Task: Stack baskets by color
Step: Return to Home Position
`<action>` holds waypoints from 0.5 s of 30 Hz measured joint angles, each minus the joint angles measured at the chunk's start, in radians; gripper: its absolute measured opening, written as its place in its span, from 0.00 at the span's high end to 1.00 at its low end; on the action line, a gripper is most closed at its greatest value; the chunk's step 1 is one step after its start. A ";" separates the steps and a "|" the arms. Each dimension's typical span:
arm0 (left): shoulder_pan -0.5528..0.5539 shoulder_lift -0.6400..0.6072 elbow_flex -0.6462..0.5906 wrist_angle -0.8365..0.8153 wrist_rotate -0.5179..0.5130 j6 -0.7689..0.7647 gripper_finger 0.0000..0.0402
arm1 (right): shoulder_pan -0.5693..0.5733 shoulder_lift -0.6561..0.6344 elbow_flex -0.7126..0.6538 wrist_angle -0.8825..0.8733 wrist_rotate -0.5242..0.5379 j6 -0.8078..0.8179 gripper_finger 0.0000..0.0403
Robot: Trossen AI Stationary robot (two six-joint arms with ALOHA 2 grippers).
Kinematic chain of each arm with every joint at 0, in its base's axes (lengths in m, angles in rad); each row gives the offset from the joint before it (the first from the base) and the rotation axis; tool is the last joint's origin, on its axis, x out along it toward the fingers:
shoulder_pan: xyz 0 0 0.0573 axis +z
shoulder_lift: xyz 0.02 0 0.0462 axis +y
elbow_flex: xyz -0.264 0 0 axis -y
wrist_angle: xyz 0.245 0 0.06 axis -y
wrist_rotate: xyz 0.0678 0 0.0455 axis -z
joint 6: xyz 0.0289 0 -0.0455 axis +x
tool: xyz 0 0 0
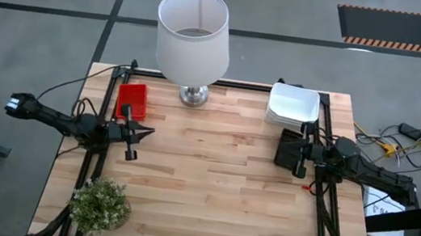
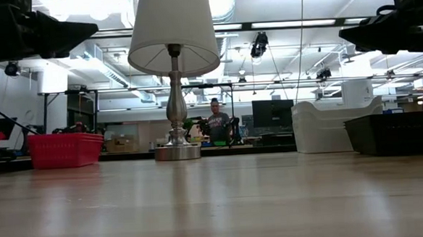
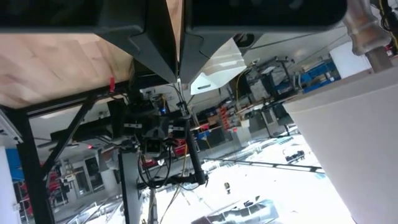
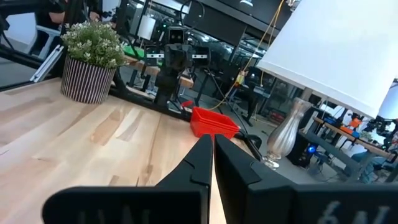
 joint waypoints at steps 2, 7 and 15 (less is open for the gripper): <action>0.000 0.001 0.000 0.000 0.000 0.000 1.00 | 0.000 0.000 0.000 0.000 0.000 -0.002 0.98; 0.000 0.001 -0.001 0.000 0.000 0.000 1.00 | 0.000 -0.001 0.000 0.001 0.001 -0.041 0.98; 0.000 0.019 -0.002 -0.003 0.000 0.000 1.00 | 0.000 -0.001 0.002 0.061 0.031 -0.072 0.98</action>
